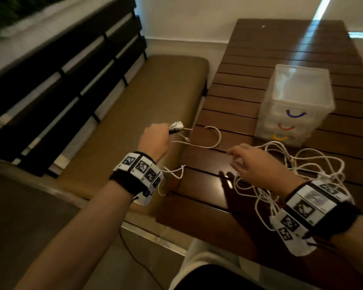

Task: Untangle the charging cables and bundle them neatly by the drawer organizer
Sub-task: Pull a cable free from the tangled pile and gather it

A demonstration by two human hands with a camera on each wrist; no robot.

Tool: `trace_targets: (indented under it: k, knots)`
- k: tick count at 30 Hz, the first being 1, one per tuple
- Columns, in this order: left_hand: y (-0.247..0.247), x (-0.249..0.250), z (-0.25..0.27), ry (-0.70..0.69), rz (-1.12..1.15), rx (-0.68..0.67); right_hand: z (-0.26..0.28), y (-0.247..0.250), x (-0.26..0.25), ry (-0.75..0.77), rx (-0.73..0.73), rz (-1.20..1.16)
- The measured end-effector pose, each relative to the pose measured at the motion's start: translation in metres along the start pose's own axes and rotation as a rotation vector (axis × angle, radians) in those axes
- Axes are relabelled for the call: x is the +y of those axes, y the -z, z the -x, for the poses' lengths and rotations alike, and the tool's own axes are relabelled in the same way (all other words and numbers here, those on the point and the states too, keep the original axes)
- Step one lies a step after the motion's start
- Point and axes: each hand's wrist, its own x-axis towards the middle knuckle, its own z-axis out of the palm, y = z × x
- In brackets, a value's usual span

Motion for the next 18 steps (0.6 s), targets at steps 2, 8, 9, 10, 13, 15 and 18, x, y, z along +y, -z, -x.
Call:
trace_targets:
  k: [2, 8, 9, 10, 13, 15, 18]
  knots:
    - [0.0, -0.011, -0.004, 0.033, -0.015, 0.006, -0.005, -0.005, -0.001, 0.002, -0.024, 0.025]
    - [0.001, -0.019, -0.003, 0.028, 0.1, 0.021, -0.023, -0.02, -0.02, 0.025, -0.091, 0.088]
    - [0.002, -0.018, -0.002, 0.019, 0.136, 0.026, -0.028, -0.023, -0.024, 0.029, -0.098, 0.092]
    - [0.002, -0.017, 0.0, 0.008, 0.167, 0.032, -0.034, -0.026, -0.028, 0.028, -0.097, 0.096]
    - [0.007, -0.014, 0.004, -0.018, 0.229, 0.052, -0.057, -0.033, -0.041, 0.011, -0.1, 0.063]
    - [0.011, -0.013, 0.006, -0.035, 0.284, 0.067, -0.073, -0.041, -0.053, 0.011, -0.111, 0.02]
    - [0.017, -0.015, 0.007, -0.027, 0.389, 0.076, -0.098, -0.061, -0.071, 0.061, -0.121, 0.027]
